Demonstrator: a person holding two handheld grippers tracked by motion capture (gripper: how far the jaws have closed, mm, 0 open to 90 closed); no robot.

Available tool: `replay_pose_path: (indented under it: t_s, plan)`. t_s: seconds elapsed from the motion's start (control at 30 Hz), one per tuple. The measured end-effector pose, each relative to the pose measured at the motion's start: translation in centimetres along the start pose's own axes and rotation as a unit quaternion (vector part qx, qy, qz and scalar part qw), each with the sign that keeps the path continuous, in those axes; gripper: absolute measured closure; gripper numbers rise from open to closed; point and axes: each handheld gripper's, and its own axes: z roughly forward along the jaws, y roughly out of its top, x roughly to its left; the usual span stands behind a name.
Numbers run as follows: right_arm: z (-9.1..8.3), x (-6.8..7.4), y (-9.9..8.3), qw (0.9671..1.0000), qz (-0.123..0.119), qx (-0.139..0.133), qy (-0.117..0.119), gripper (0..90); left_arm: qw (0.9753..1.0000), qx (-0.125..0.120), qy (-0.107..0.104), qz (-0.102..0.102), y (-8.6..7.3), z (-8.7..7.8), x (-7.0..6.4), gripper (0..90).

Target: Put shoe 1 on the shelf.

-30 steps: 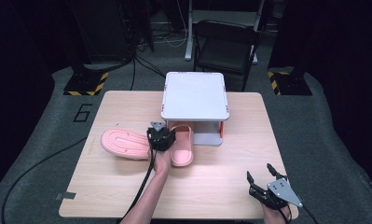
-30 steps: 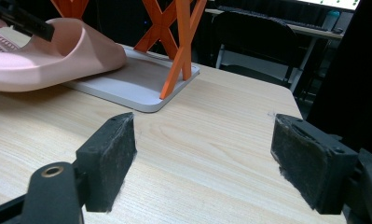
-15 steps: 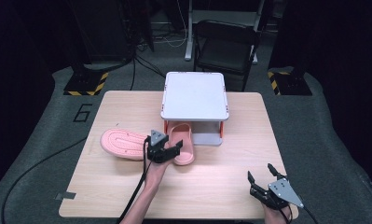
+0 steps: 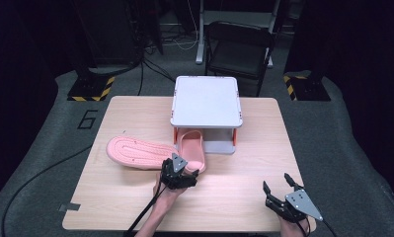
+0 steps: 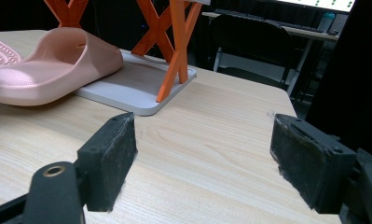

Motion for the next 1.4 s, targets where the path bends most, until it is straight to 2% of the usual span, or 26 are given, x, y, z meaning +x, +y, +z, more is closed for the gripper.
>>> replay_pose_path:
  t_s: [0.03,0.07,0.13,0.17,0.3,0.37,0.43,0.53,0.57,0.63,0.67,0.7,0.73,0.77,0.8,0.83,0.87,0.9,0.93,1.03,1.07,1.17,1.3,1.4]
  plan:
    - [0.0,0.0,0.0,1.0000,0.002,-0.001,-0.002,22.1,0.9999,0.002,0.007,0.010,0.2,0.1,0.1,16.0]
    - [0.0,0.0,0.0,1.0000,0.004,-0.002,-0.003,22.0,0.9998,-0.003,0.016,0.010,0.3,0.3,0.2,16.3]
    - [0.0,-0.1,0.0,1.0000,0.004,-0.001,-0.001,22.0,0.9998,0.001,0.017,0.013,0.5,0.3,0.4,17.2]
    - [0.0,-0.1,0.0,1.0000,0.005,-0.001,-0.001,22.0,0.9997,-0.002,0.024,-0.002,0.7,0.7,0.8,17.7]
    - [0.0,-0.1,0.0,1.0000,0.003,-0.001,-0.003,22.1,0.9993,-0.010,0.035,-0.012,1.5,1.4,1.5,18.4]
    - [0.0,0.0,0.0,1.0000,0.004,-0.001,-0.002,22.1,0.9991,-0.010,0.040,-0.009,1.9,1.6,1.6,18.4]
    - [0.0,0.0,0.0,1.0000,0.003,-0.001,-0.002,22.1,0.9985,-0.018,0.048,-0.019,2.5,2.0,1.9,20.1]
    - [0.0,-0.1,0.0,1.0000,0.004,-0.002,-0.001,22.1,0.9989,-0.018,0.036,-0.023,2.7,1.6,1.9,21.5]
    - [0.0,-0.2,-0.1,1.0000,0.003,0.000,0.000,22.2,0.9994,-0.023,0.023,-0.010,2.4,1.1,1.4,21.3]
    - [-0.1,-0.2,-0.1,1.0000,0.003,0.000,-0.001,22.2,0.9996,-0.023,0.018,-0.005,2.1,0.9,1.1,21.1]
    - [-0.1,-0.2,-0.1,1.0000,0.007,0.000,-0.002,22.1,0.9999,-0.006,0.006,0.011,1.7,0.6,0.9,21.0]
    - [0.0,-0.3,-0.1,0.9999,0.011,-0.002,-0.001,22.1,0.9998,0.002,0.002,0.018,1.2,0.6,0.6,21.0]
    - [0.0,-0.3,-0.1,0.9999,0.011,-0.002,-0.001,22.1,0.9998,0.002,0.002,0.018,1.2,0.6,0.6,21.1]
    - [0.0,-0.3,-0.1,0.9999,0.011,-0.002,-0.001,22.2,0.9996,0.012,0.001,0.027,0.8,0.7,0.5,21.1]
    - [-0.1,-0.3,0.0,0.9999,0.011,-0.003,0.000,22.1,0.9995,0.019,0.002,0.027,0.6,1.0,0.4,21.2]
    - [-0.1,-0.2,0.0,0.9999,0.009,-0.005,-0.002,22.2,0.9992,0.022,0.014,0.030,0.5,1.4,0.5,22.2]
    - [-0.1,-0.2,0.0,0.9999,0.009,-0.005,-0.002,22.2,0.9992,0.022,0.014,0.030,0.5,1.4,0.5,23.5]
    - [-0.1,-0.2,0.0,1.0000,0.009,-0.003,-0.001,22.2,0.9992,0.025,0.021,0.022,0.7,1.6,1.0,25.3]
    - [-0.1,-0.2,0.0,1.0000,0.009,-0.003,-0.001,22.2,0.9992,0.025,0.021,0.022,0.7,1.6,1.0,25.1]
    - [-0.2,-0.4,-0.1,0.9999,0.010,-0.003,-0.006,22.2,0.9994,0.015,0.030,0.013,1.1,1.9,1.6,26.4]
    - [-0.1,-0.4,-0.1,0.9999,0.011,-0.002,-0.003,22.2,0.9994,0.009,0.033,0.002,1.3,2.1,1.8,27.4]
    - [-0.1,-0.4,-0.1,0.9999,0.011,-0.003,-0.002,22.2,0.9991,0.010,0.040,0.002,1.6,2.4,2.2,27.8]
    - [-0.1,-0.3,-0.1,1.0000,0.009,-0.001,-0.001,22.2,0.9988,0.012,0.047,-0.012,2.3,3.5,2.9,28.6]
    - [-0.1,-0.4,-0.1,0.9999,0.010,-0.002,-0.001,22.2,0.9985,0.013,0.053,-0.009,2.5,3.9,3.0,29.3]
